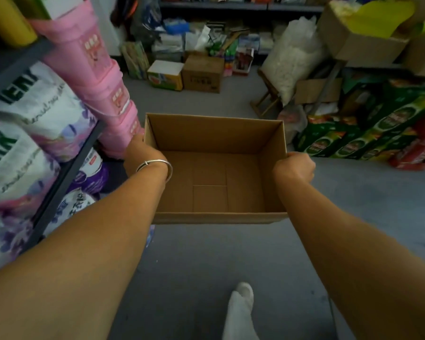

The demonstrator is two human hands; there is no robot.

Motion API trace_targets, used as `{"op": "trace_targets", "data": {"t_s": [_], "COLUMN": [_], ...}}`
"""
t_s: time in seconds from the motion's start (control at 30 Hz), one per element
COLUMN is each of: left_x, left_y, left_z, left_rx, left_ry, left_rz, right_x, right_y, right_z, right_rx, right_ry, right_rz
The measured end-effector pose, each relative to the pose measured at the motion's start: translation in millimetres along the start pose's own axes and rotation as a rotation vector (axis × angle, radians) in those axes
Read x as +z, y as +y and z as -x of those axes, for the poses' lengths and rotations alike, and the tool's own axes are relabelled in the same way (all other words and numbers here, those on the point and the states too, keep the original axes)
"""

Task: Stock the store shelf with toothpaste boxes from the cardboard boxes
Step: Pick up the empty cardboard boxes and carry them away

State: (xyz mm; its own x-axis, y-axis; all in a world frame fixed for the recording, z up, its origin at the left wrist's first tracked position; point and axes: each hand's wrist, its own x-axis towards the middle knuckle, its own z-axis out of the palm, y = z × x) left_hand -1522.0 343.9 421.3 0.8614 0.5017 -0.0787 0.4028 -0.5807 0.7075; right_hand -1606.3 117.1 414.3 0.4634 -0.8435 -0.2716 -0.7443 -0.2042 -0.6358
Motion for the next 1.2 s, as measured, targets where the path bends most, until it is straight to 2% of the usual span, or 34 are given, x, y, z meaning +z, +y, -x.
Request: {"op": "trace_targets", "data": {"t_s": [0.23,0.33,0.53,0.77,1.1,1.2], "left_x": [71.0,95.0,150.7,208.0,342.8,387.4], "left_y": [109.6,151.7,222.1,306.8,427.5,462.4], "left_z": [-85.7,-133.3,-250.1,-384.6,-557.7,-604.5], "left_rx": [0.086,0.051,0.059,0.114,0.099,0.044], "left_ry": [0.041,0.039,0.027,0.01,0.027,0.014], "left_rz": [-0.067,-0.06,0.007,-0.041,-0.009,0.03], "right_x": [22.7,38.8,90.2,152.4,245.3,268.3], "right_y": [-109.6,-160.4,-267.0,-390.1,-533.8,-577.6], "right_z": [-122.2,-163.6,-241.2,-327.1,-500.2,-555.5], "right_rx": [-0.043,-0.049,-0.059,-0.051,-0.003,0.006], "right_ry": [-0.041,-0.037,-0.017,-0.035,-0.049,-0.055], "right_rz": [0.017,0.006,0.017,0.01,-0.021,0.002]}}
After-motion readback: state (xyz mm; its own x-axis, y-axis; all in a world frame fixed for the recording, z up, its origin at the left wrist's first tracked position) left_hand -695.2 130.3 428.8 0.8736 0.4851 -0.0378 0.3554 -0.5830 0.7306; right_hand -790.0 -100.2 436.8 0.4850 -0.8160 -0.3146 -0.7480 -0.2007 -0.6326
